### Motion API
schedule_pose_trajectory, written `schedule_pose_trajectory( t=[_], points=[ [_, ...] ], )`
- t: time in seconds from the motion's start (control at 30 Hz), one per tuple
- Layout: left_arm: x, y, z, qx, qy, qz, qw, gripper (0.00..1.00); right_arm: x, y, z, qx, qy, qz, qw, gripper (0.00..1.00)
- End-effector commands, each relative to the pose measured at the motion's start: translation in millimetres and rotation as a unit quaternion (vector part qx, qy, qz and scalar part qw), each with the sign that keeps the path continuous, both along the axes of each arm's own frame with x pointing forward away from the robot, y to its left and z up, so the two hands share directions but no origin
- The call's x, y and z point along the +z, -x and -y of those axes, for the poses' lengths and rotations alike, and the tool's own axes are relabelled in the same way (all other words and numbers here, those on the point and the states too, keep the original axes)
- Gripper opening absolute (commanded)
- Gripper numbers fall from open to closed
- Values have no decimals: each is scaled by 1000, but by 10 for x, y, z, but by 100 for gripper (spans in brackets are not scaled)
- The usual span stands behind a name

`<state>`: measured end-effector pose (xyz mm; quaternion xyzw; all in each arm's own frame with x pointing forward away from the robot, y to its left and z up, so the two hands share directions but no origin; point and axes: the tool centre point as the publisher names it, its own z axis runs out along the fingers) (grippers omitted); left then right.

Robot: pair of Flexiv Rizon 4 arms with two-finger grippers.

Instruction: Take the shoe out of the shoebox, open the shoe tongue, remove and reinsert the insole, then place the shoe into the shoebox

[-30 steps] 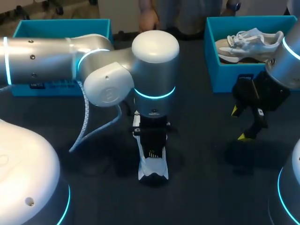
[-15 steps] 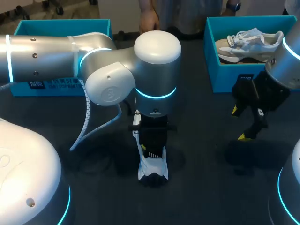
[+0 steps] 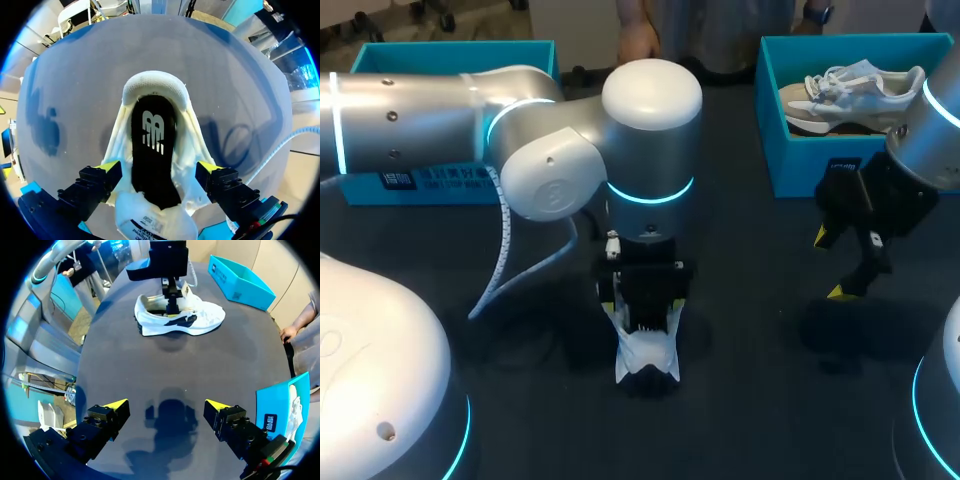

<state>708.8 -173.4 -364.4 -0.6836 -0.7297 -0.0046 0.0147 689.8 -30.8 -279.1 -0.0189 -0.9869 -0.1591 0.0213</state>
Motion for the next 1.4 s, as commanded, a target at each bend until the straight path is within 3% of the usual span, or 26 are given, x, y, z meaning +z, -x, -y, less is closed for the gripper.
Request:
schedule_pose_trajectory(
  t=[0.03, 0.8, 1.0, 1.03, 1.1, 1.13, 1.4],
  points=[
    [44, -50, -49, -3, 7, -3, 1000, 100, -8, 3, -5, 0, 1, 0, 1000, 100],
    [477, -560, -117, -8, 12, 24, 1000, 100, -8, 3, -5, 0, 1, 0, 1000, 100],
    [677, -753, -157, -14, 9, 30, 999, 100, -8, 3, -5, 0, 1, 0, 1000, 100],
    [702, -780, -161, -16, 14, 27, 999, 95, -8, 3, -5, 0, 1, 0, 1000, 100],
    [744, -827, -153, -17, 13, 29, 999, 50, -8, 3, -5, 0, 1, 0, 1000, 100],
    [768, -847, -148, -18, 13, 29, 999, 45, -8, 3, -5, 0, 1, 0, 1000, 100],
    [866, -888, -118, -25, 13, 26, 999, 39, -8, 3, -5, 0, 1, 0, 1000, 100]
  ],
)
